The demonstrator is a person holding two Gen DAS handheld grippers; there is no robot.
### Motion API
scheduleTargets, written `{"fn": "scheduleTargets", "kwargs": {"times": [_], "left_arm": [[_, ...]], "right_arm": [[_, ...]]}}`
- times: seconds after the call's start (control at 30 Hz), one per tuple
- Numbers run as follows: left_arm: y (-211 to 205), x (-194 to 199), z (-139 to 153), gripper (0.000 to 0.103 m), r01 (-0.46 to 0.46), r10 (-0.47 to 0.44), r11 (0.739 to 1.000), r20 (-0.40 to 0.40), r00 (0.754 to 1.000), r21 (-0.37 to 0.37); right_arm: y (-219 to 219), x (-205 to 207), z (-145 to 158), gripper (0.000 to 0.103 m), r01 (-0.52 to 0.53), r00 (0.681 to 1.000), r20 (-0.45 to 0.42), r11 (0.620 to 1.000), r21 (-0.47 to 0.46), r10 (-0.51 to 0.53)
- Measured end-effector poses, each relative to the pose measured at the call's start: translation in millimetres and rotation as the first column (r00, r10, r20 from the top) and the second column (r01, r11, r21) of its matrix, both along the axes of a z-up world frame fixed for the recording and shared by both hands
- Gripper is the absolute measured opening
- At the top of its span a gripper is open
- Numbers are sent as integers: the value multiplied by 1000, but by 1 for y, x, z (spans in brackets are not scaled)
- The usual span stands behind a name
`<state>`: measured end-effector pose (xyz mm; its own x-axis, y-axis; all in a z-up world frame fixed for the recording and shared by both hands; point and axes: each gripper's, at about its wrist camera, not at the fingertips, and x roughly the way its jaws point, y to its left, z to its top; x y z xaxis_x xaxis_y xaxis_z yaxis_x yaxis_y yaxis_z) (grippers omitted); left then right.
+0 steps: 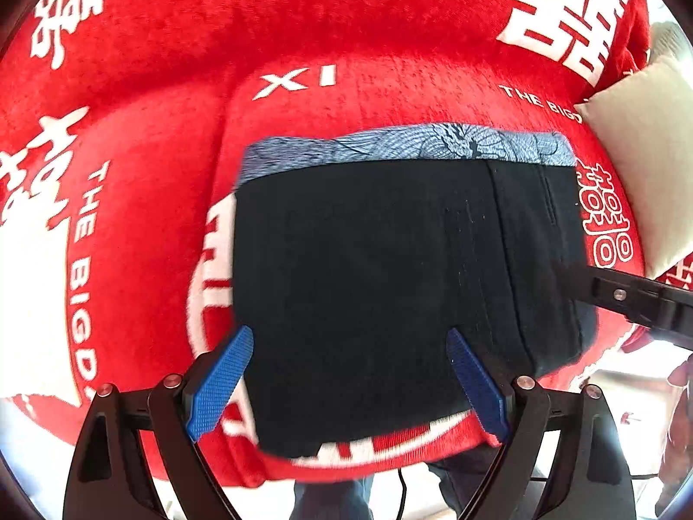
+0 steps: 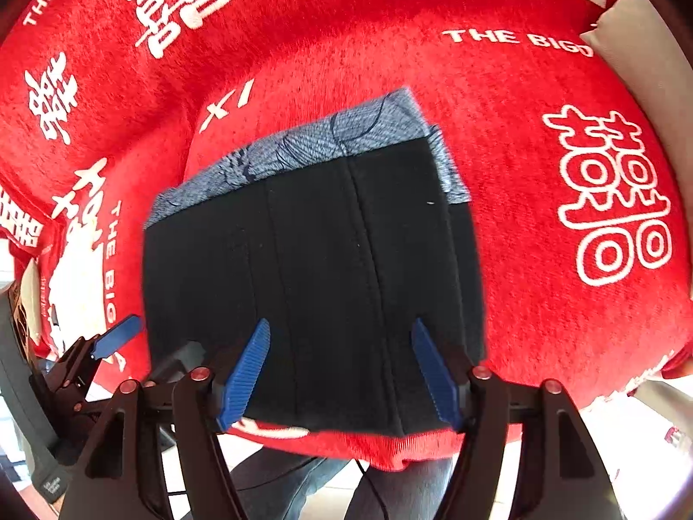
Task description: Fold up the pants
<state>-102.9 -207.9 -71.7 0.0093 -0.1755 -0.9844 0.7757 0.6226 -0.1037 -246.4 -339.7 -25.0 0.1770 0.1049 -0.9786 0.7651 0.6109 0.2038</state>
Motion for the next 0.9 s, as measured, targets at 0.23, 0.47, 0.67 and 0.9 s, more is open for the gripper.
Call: {"fn": "scheduleTargets", "kwargs": {"times": [0.23, 0.47, 0.67, 0.9], "left_arm": [[20, 3, 40, 103, -19, 19, 1000, 44, 999, 10], [35, -3, 70, 103, -17, 17, 1000, 46, 999, 13], [37, -12, 92, 103, 1, -2, 1000, 85, 996, 8], [38, -17, 108, 103, 12, -17, 999, 139, 990, 39]], "right_arm": [[17, -13, 33, 98, 5, 1000, -19, 1000, 0, -5], [47, -15, 66, 103, -27, 998, -53, 995, -92, 22], [63, -13, 91, 103, -41, 991, -134, 986, -161, 19], [64, -13, 105, 103, -52, 986, -164, 982, -179, 22]]}}
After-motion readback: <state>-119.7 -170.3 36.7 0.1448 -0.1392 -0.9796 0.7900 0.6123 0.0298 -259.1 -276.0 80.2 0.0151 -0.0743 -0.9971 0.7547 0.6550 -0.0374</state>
